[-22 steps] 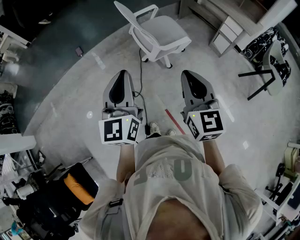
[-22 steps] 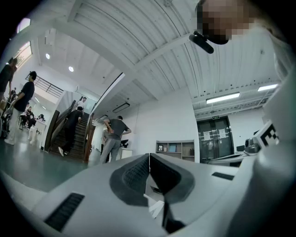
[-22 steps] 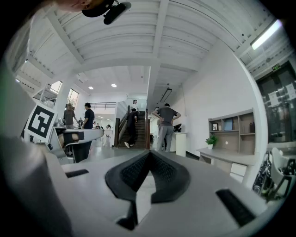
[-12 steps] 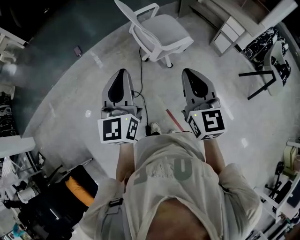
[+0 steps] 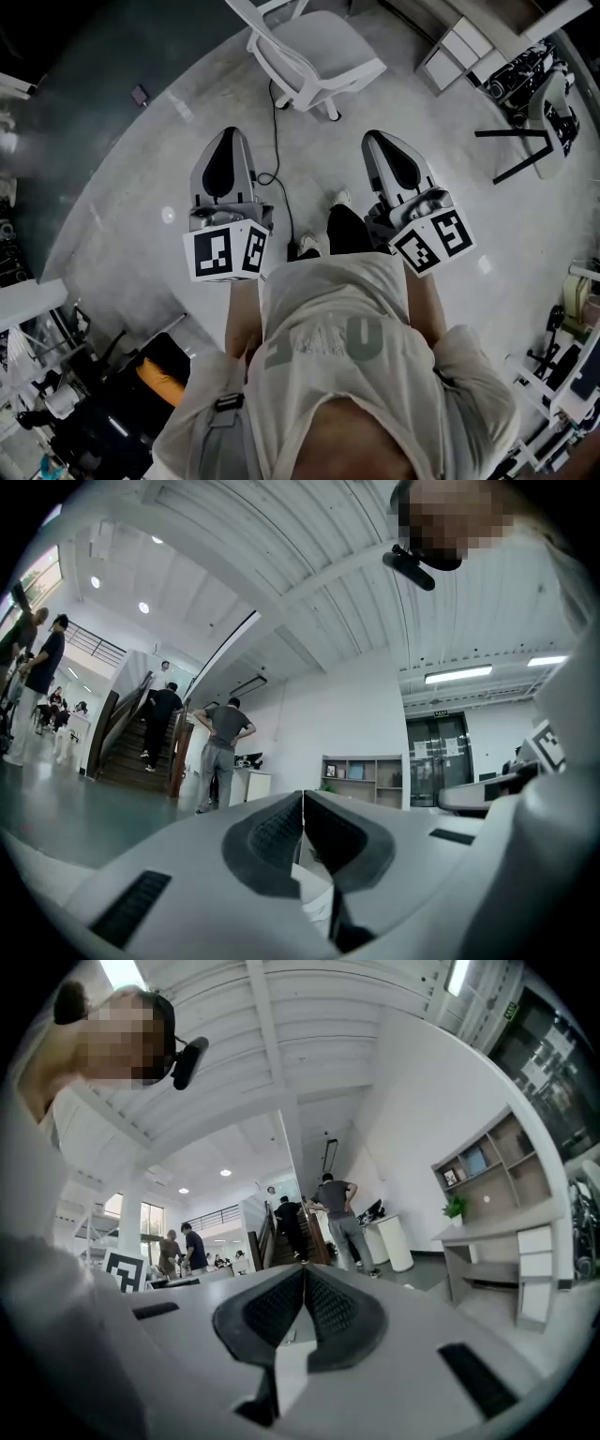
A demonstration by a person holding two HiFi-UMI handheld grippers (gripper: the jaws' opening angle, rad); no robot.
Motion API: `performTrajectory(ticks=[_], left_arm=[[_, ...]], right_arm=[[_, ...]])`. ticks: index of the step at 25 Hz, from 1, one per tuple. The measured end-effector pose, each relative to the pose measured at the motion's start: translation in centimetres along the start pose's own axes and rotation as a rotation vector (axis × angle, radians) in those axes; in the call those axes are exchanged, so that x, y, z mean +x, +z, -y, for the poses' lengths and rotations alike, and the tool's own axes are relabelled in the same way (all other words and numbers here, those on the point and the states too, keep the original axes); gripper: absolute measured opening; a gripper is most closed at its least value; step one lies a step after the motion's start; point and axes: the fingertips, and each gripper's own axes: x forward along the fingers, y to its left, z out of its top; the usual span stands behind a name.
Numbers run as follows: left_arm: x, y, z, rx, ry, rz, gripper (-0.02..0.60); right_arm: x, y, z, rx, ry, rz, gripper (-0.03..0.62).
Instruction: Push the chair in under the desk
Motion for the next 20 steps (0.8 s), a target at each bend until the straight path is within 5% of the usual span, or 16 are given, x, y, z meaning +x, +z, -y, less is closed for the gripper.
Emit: performTrajectory(ticks=[9, 20], left_arm=[[11.0, -2.3, -1.3, 0.029, 0.006, -0.014, 0.017], [29.1, -0.4, -6.8, 0.017, 0.247, -0.006, 0.017]], right_arm=[[8.9, 0.1, 8.3, -0.097, 0.022, -0.017, 0.018], [27.7, 5.0, 21.0, -0.279, 0.141, -0.128, 0.018]])
